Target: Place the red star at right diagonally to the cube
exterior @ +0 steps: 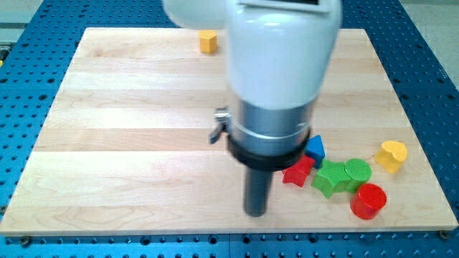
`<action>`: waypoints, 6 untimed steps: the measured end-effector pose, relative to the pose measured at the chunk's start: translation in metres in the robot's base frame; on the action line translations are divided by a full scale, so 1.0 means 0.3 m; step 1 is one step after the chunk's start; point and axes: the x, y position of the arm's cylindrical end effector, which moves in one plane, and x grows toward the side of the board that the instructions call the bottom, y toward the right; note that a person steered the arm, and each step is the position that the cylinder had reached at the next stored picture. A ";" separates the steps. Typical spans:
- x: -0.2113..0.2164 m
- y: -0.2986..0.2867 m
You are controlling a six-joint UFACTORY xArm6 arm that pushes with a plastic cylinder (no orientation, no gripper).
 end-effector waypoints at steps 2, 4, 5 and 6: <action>-0.178 0.126; -0.533 0.232; -0.702 0.210; -0.823 0.207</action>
